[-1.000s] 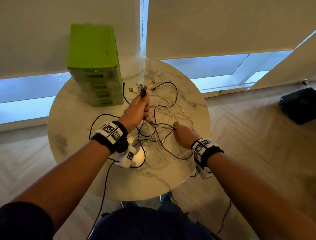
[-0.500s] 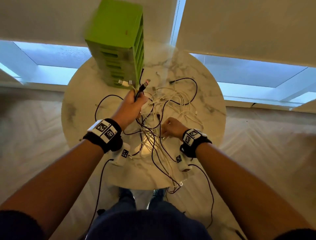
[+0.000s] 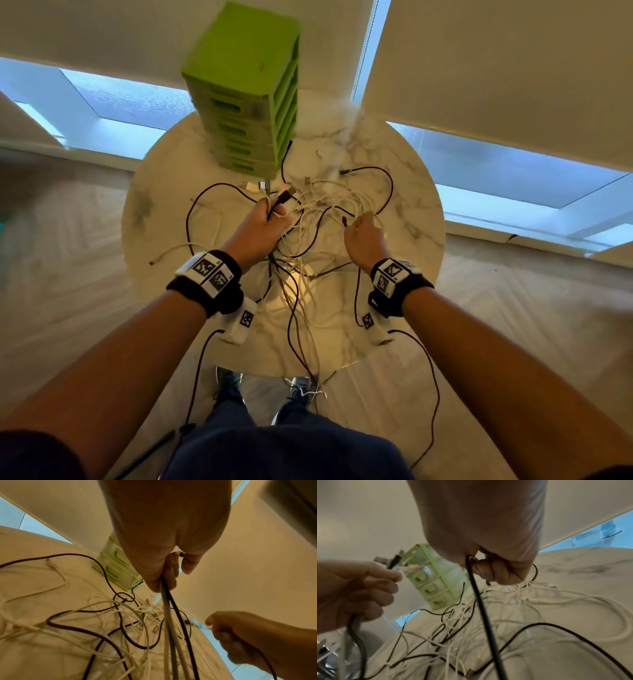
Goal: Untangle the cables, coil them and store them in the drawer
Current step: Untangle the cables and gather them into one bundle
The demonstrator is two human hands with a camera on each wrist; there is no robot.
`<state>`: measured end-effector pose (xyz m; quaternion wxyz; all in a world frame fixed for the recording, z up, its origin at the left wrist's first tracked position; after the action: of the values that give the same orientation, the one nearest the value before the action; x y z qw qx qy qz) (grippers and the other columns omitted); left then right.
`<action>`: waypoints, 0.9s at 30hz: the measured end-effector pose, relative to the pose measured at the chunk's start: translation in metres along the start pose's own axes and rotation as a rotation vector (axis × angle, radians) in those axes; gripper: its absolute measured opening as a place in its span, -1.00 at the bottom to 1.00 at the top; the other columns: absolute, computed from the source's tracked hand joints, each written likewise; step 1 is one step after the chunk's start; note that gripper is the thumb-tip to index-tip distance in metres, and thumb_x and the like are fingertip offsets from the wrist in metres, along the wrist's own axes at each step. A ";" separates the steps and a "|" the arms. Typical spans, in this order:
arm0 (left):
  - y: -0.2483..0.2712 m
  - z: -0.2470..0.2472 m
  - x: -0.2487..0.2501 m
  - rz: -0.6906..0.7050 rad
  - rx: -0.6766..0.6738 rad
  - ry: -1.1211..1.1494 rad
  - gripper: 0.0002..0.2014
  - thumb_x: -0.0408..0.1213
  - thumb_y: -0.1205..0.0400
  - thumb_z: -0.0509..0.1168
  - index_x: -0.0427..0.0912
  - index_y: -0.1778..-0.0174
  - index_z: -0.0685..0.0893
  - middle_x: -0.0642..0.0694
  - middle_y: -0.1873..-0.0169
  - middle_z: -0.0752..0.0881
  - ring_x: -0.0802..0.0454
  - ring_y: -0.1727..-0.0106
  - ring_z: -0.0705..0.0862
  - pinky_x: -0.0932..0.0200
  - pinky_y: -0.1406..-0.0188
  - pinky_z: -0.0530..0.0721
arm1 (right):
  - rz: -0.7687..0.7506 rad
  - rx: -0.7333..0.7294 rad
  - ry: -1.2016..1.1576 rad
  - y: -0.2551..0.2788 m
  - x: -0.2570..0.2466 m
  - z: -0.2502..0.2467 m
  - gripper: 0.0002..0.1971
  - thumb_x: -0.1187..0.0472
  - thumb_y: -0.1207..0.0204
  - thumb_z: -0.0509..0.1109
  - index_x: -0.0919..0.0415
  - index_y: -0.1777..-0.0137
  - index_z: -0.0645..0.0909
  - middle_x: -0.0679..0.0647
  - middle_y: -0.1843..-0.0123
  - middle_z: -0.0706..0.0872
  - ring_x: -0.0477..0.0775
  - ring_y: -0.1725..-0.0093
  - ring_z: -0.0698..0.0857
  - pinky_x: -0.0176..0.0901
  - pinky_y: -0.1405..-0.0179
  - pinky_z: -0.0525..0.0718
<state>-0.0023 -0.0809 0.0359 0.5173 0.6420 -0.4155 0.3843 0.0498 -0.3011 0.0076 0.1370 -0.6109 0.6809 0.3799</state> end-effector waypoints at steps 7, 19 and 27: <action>0.003 0.026 0.014 -0.015 -0.145 0.173 -0.67 0.15 -0.76 0.24 -0.05 -0.16 0.51 0.13 0.44 0.33 0.15 0.49 0.29 0.22 0.53 0.32 | -0.477 -0.002 -0.283 0.067 -0.056 -0.007 -0.91 0.24 -0.74 0.18 0.12 -0.15 0.32 0.13 0.34 0.59 0.19 0.37 0.54 0.18 0.32 0.56; 0.000 0.000 0.022 0.137 -0.062 -0.021 -0.51 0.26 -0.81 -0.08 0.06 0.25 0.50 -0.03 0.41 0.52 0.03 0.40 0.44 0.03 0.28 0.43 | -0.420 -0.240 -0.117 0.104 -0.061 0.050 -0.89 0.05 -0.79 0.19 0.04 -0.16 0.35 0.03 0.28 0.79 -0.03 0.35 0.73 0.00 0.23 0.72; -0.020 -0.046 0.062 0.096 0.035 0.388 -0.55 0.10 -0.87 -0.07 -0.02 0.30 0.31 0.07 0.55 0.27 0.11 0.56 0.40 0.18 0.49 0.50 | -0.304 -0.482 0.177 0.115 0.006 0.056 -0.65 -0.12 -0.82 0.03 0.03 0.00 0.56 0.12 0.24 0.72 0.02 0.27 0.69 0.01 0.05 0.69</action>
<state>0.0353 -0.0414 0.0943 0.5575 0.5443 -0.3313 0.5322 -0.0743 -0.2714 0.0062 -0.0165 -0.7515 0.4811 0.4512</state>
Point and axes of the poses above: each hand's wrist, its own y-axis away from the middle knuckle, its own z-axis out of the palm, x = y × z, the point moved 4 cm from there along -y, towards the middle knuckle
